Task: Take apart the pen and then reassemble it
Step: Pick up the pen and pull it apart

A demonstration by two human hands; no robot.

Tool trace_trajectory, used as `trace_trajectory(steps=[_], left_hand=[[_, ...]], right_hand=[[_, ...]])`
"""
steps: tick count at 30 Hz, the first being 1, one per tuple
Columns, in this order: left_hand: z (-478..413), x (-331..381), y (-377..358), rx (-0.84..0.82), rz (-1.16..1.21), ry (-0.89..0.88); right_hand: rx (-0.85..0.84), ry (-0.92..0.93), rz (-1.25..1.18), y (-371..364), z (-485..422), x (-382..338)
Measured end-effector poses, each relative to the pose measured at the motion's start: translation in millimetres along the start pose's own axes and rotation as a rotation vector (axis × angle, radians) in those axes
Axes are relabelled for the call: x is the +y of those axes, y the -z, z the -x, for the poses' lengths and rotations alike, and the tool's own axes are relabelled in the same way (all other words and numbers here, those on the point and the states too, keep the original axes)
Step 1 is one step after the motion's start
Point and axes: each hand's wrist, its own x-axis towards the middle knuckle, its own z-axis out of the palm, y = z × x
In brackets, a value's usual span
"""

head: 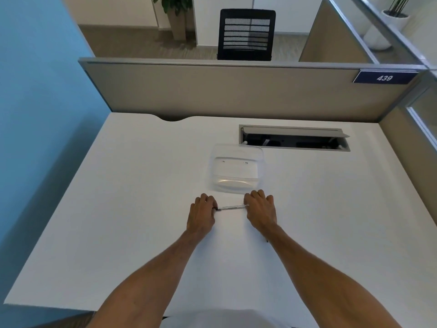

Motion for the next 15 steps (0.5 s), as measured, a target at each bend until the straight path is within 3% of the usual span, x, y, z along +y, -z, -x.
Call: trace_trajectory(steps=[3,10,15], left_hand=[[-0.5,0.6,0.4,0.022,0.291,0.098],[0.7,7.5,12.6,-0.007,1.422,0.601],[11.7,11.7,18.1,-0.169,1.648,0.587]], right_hand=[[0.019,-0.016,-0.058,0.9,3.9,2.6],[0.033,-0.039,-0.375,5.9,12.4,6.0],[0.028,-0.057,-0.532,9.1,18.5,-1.8]])
